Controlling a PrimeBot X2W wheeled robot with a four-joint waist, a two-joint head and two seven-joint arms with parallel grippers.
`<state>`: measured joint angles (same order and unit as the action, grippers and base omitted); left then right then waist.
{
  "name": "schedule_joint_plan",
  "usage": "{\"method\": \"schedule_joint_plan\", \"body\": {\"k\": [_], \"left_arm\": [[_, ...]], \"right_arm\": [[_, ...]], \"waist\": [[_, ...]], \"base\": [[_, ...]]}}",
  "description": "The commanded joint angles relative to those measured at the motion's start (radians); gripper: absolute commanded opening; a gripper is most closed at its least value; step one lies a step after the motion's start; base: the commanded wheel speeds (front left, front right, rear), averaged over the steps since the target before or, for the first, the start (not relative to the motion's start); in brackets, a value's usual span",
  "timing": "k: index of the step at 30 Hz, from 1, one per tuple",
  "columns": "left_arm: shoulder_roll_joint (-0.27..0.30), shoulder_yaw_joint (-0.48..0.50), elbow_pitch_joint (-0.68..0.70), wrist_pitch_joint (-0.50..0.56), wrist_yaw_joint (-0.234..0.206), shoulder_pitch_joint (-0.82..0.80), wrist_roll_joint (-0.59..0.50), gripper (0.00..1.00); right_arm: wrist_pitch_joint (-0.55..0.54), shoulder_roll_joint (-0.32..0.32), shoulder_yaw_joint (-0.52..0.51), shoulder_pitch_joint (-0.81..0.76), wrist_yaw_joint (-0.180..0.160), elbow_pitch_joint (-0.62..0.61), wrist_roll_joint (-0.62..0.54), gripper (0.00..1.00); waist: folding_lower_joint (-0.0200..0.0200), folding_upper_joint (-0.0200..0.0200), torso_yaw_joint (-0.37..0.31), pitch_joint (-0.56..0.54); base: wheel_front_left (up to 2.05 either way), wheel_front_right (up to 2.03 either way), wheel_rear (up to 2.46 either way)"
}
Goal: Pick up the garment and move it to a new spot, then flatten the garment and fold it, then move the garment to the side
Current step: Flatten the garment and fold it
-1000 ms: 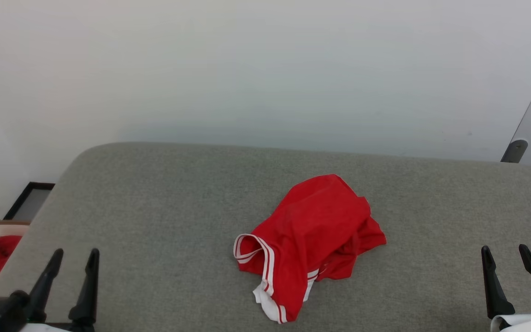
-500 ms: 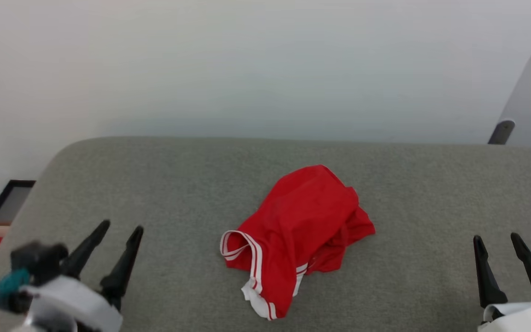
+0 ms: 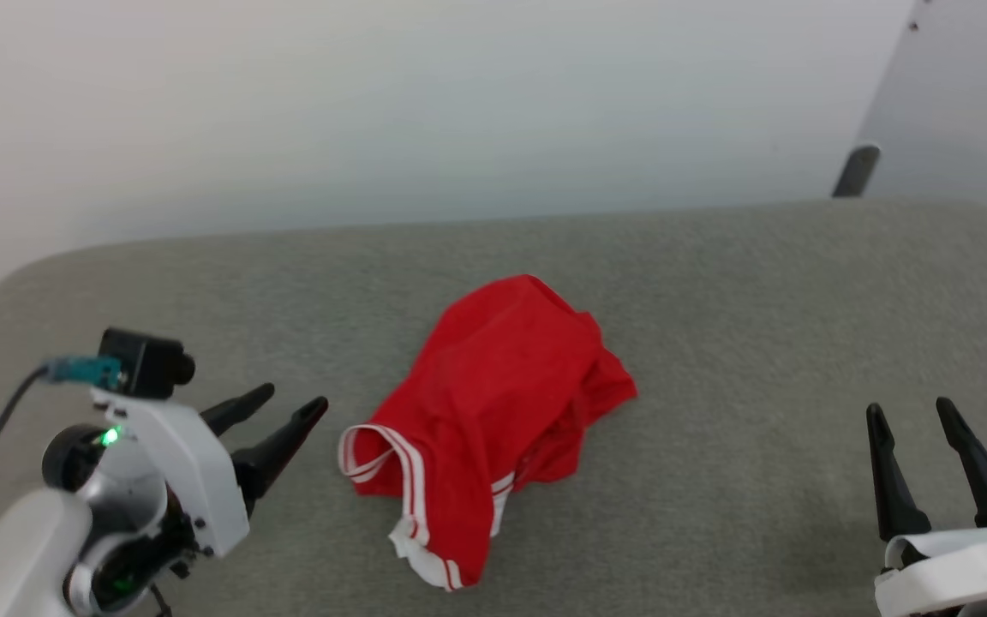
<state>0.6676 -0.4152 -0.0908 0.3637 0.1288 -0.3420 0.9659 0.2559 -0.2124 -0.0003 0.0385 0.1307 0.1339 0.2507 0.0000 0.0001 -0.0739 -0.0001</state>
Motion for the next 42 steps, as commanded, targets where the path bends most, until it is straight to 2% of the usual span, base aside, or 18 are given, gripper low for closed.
{"method": "schedule_joint_plan", "body": {"k": [1, 11, 21, 26, 27, 28, 29, 36, 42], "left_arm": [[-0.002, -0.006, -0.016, 0.034, 0.001, -0.025, 0.025, 1.0], [-0.009, -0.081, -0.123, 0.223, -0.012, -0.139, 0.037, 1.0], [-0.002, -0.143, -0.233, 0.296, -0.007, -0.201, -0.011, 1.0], [-0.03, -0.152, -0.277, 0.326, -0.005, -0.215, 0.028, 1.0], [-0.031, -0.156, -0.285, 0.337, -0.005, -0.216, 0.033, 0.94], [-0.036, -0.158, -0.291, 0.347, -0.005, -0.22, 0.043, 0.31], [-0.041, -0.158, -0.294, 0.353, -0.004, -0.225, 0.05, 0.0], [-0.041, -0.164, -0.288, 0.359, 0.0, -0.267, 0.057, 0.0], [-0.059, -0.164, -0.208, 0.366, 0.002, -0.331, 0.069, 0.0]], "right_arm": [[0.005, 0.004, -0.002, 0.02, 0.0, -0.004, 0.002, 1.0], [0.008, 0.017, -0.003, 0.051, 0.0, -0.013, 0.009, 1.0], [0.01, 0.027, -0.004, 0.078, 0.0, -0.012, 0.014, 1.0], [0.01, 0.033, -0.01, 0.081, 0.0, -0.016, 0.013, 1.0], [0.01, 0.033, -0.011, 0.082, 0.0, -0.017, 0.013, 1.0], [0.01, 0.035, -0.011, 0.084, 0.0, -0.018, 0.013, 1.0], [0.01, 0.035, -0.012, 0.086, 0.0, -0.018, 0.013, 1.0], [0.01, 0.033, -0.016, 0.085, 0.0, -0.016, 0.013, 1.0], [0.01, 0.033, -0.016, 0.077, 0.0, -0.017, 0.012, 1.0]], "waist": [[0.0, -0.0001, -0.046, 0.043], [0.0, -0.0001, -0.111, 0.113], [0.0, -0.0001, -0.139, 0.165], [0.0, -0.0001, -0.139, 0.178], [0.0, -0.0001, -0.139, 0.18], [0.0, -0.0001, -0.137, 0.181], [0.0, -0.0001, -0.136, 0.181], [0.0, -0.0001, -0.122, 0.171], [0.0, -0.0001, -0.114, 0.156]], "base": [[0.0, 0.0, 0.0], [0.0, 0.0, 0.0], [0.0, 0.0, 0.0], [0.0, 0.0, 0.0], [0.0, 0.0, 0.0], [0.0, 0.0, 0.0], [0.0, 0.0, 0.0], [0.0, 0.0, 0.0], [0.0, 0.0, 0.0]]}}
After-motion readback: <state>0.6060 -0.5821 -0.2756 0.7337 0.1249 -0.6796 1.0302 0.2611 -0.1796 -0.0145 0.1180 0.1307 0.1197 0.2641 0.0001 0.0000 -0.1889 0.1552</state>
